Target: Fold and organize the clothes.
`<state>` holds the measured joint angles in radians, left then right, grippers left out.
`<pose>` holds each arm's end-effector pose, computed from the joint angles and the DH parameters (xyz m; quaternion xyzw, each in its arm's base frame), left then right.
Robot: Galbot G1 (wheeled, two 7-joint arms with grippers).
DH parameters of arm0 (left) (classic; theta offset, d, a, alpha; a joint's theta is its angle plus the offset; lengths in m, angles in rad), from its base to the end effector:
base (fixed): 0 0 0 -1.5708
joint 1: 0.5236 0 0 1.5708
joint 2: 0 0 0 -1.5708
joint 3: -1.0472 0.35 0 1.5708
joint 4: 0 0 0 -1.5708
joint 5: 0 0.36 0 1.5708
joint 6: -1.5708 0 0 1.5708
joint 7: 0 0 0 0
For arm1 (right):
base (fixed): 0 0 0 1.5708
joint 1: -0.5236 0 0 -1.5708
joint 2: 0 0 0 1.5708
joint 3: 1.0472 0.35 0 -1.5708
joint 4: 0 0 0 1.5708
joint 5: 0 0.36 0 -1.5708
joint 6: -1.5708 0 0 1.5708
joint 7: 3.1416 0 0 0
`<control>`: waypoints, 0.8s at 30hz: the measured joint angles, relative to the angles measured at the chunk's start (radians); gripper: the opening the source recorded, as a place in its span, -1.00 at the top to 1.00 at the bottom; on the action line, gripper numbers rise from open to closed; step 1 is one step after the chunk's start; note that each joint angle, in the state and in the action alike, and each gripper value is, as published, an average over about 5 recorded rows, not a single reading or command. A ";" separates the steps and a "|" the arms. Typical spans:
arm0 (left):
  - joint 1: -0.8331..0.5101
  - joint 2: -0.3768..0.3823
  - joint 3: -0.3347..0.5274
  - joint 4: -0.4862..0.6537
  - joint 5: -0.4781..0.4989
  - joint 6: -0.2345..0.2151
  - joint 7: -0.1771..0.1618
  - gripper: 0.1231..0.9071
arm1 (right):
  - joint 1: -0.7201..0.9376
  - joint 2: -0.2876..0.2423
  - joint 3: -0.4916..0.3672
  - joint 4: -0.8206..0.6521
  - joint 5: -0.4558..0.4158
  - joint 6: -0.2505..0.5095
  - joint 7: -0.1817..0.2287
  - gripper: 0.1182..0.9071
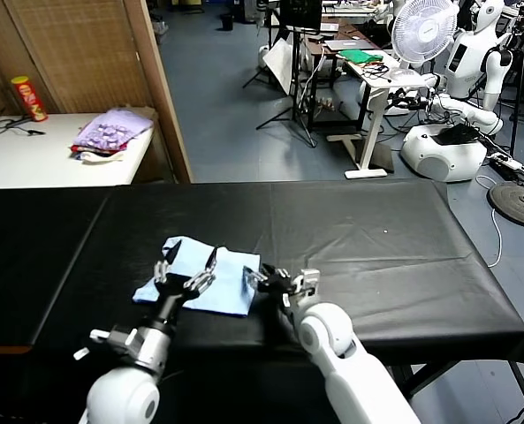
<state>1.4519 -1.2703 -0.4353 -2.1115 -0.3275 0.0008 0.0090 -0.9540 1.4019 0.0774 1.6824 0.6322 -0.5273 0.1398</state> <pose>0.2175 0.0227 -0.2731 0.1199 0.9907 -0.0487 0.0421 0.3522 0.1001 -0.3000 0.2212 -0.9327 -0.1387 0.2490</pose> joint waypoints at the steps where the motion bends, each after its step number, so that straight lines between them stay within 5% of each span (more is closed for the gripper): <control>1: 0.007 0.000 -0.007 -0.001 0.000 -0.003 0.000 -0.72 | 0.006 0.001 0.000 -0.014 -0.005 0.006 -0.004 0.20; 6: 0.037 0.000 -0.040 0.001 0.008 -0.015 -0.005 -0.72 | 0.035 -0.007 0.000 -0.066 -0.078 0.053 -0.052 0.85; 10: 0.049 0.003 -0.054 0.011 0.035 -0.012 -0.031 -0.72 | 0.055 -0.028 -0.005 -0.090 -0.196 0.115 -0.120 0.98; 17: 0.055 0.024 -0.076 0.033 -0.006 0.044 -0.083 -0.72 | 0.016 -0.105 0.007 -0.043 -0.404 0.251 -0.203 0.33; 24: 0.067 0.064 -0.084 0.040 -0.059 0.090 -0.148 -0.72 | -0.104 -0.207 0.052 0.074 -0.475 0.403 -0.121 -0.56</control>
<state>1.5187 -1.2067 -0.5194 -2.0713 -0.3863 0.0904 -0.1388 -1.0577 1.1945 0.1293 1.7567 0.1572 -0.1247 0.0191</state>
